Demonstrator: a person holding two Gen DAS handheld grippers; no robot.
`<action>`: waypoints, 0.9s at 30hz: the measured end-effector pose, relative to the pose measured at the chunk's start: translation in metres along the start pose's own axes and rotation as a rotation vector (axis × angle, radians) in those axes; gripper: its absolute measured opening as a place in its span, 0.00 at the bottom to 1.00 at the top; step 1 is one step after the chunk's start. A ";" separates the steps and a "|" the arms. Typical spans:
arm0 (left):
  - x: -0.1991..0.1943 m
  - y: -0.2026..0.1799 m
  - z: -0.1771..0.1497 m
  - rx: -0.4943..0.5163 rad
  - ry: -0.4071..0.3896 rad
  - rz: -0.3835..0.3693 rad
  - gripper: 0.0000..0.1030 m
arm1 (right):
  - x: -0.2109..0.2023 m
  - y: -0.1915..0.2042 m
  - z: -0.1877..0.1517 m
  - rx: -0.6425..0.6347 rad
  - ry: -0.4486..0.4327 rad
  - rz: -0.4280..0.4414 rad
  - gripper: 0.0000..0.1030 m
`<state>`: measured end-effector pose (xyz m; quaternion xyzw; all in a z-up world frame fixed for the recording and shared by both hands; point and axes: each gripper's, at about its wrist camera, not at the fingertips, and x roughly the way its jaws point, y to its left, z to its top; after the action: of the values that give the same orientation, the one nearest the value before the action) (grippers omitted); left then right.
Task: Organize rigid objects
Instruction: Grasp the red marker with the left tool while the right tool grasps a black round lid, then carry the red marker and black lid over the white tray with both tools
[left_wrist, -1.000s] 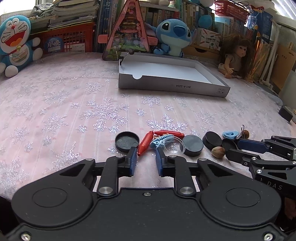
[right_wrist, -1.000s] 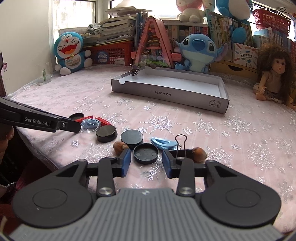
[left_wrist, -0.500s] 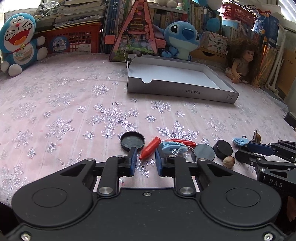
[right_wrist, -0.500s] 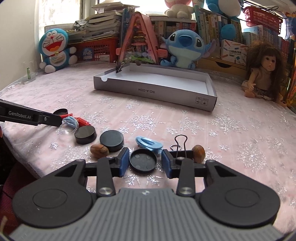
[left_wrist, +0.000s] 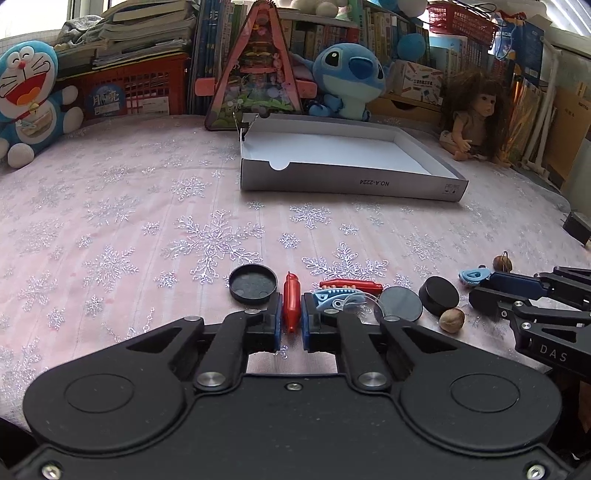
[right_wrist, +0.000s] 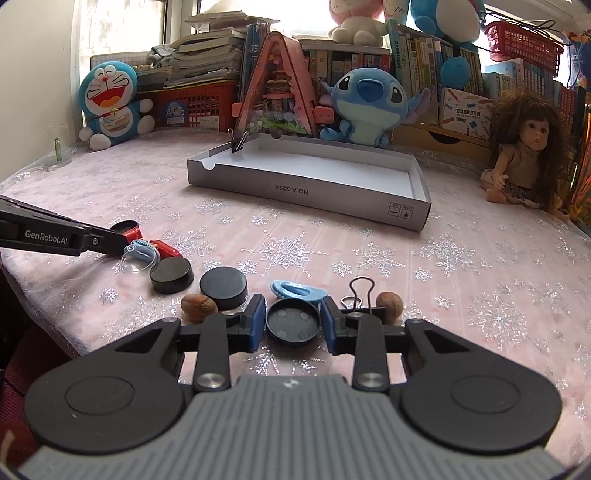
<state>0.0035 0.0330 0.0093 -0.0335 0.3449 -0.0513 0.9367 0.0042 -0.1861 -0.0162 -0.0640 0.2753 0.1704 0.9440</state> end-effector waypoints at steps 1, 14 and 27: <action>0.000 0.000 0.000 0.001 0.002 0.000 0.09 | 0.000 -0.001 0.000 0.003 -0.002 -0.003 0.37; 0.012 0.001 0.003 0.003 0.006 -0.003 0.09 | 0.005 -0.001 -0.002 0.006 0.018 -0.002 0.41; -0.001 0.002 0.027 -0.024 -0.037 -0.043 0.09 | -0.004 -0.011 0.017 0.030 -0.049 -0.013 0.36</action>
<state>0.0205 0.0359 0.0303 -0.0533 0.3273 -0.0666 0.9410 0.0129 -0.1942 0.0005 -0.0473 0.2542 0.1615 0.9524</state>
